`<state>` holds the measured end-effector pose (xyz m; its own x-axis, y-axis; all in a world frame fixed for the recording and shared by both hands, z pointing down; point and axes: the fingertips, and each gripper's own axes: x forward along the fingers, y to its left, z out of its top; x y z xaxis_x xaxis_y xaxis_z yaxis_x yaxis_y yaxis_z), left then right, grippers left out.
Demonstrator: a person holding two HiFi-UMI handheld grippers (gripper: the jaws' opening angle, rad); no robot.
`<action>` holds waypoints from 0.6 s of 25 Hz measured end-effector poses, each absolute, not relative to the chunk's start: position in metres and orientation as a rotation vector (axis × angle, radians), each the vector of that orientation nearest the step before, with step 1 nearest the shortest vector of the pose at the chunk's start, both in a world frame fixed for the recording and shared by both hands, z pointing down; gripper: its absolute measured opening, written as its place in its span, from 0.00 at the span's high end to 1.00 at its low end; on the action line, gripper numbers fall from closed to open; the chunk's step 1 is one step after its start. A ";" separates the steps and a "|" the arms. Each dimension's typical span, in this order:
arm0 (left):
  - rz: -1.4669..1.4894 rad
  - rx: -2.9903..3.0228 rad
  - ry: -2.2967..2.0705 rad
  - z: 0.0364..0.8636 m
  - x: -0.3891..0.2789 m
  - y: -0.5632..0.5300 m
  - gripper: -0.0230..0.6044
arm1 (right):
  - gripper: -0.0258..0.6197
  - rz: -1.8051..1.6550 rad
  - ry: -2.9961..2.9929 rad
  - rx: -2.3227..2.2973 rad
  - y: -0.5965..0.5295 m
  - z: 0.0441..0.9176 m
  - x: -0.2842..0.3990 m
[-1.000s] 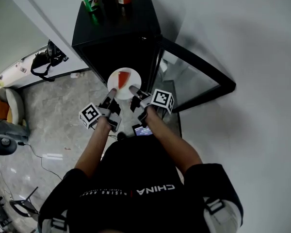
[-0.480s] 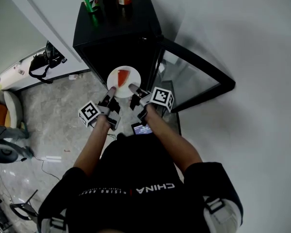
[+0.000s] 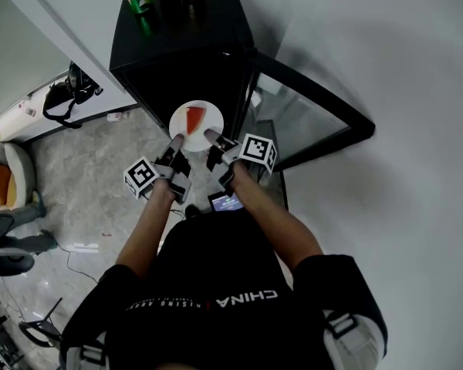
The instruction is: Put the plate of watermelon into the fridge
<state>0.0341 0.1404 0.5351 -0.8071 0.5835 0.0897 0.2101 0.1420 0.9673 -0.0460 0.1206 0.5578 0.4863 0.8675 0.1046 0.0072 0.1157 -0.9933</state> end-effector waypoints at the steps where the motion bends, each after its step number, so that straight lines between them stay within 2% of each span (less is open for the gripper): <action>1: 1.711 0.766 2.118 0.536 0.033 0.141 0.90 | 0.91 0.762 -0.869 -1.310 0.121 0.559 -0.047; 15: 1.791 0.799 2.061 0.563 0.034 0.144 0.90 | 0.91 0.761 -0.902 -1.280 0.123 0.582 -0.045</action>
